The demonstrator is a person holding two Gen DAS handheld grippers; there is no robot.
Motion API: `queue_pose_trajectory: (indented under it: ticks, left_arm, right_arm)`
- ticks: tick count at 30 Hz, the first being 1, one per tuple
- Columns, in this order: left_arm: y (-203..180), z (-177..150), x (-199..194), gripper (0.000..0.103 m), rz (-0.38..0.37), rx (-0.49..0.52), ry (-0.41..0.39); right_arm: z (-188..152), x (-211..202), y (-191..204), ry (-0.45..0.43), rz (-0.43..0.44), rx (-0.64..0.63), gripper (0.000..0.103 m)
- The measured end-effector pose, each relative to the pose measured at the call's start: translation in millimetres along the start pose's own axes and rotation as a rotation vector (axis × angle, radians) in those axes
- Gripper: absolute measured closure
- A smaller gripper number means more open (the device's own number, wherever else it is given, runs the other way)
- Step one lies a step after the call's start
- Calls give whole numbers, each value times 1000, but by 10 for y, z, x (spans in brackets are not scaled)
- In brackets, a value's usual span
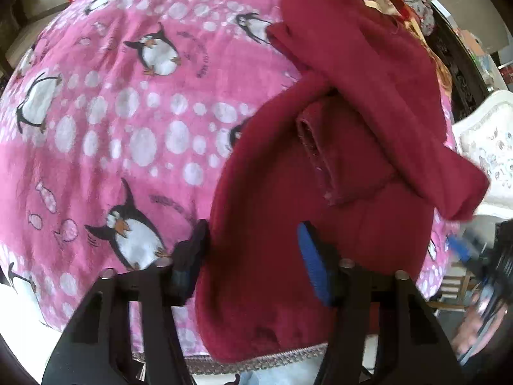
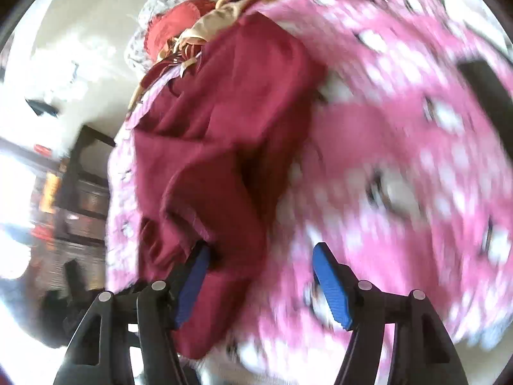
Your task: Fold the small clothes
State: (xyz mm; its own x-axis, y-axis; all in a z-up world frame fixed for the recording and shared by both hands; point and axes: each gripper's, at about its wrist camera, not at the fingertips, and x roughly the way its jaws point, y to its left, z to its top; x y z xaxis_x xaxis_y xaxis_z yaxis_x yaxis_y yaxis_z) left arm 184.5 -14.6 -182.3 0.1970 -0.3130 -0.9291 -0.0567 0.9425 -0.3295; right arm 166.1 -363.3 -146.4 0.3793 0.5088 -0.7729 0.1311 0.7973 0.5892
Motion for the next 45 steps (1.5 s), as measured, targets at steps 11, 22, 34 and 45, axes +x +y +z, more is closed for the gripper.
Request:
queue_pose_trajectory:
  ticks: [11, 22, 34, 45]
  left_arm:
    - [530, 274, -445, 98, -99, -142, -55]
    - [664, 540, -331, 98, -41, -173, -42]
    - [111, -146, -644, 98, -80, -75, -52]
    - [81, -796, -113, 95, -119, -176, 4]
  right_arm:
    - [-899, 635, 598, 256, 34, -253, 46]
    - [-913, 991, 801, 293, 9, -235, 54]
    - [-744, -70, 283, 220, -3, -137, 98]
    - [-668, -292, -559, 242, -76, -85, 98]
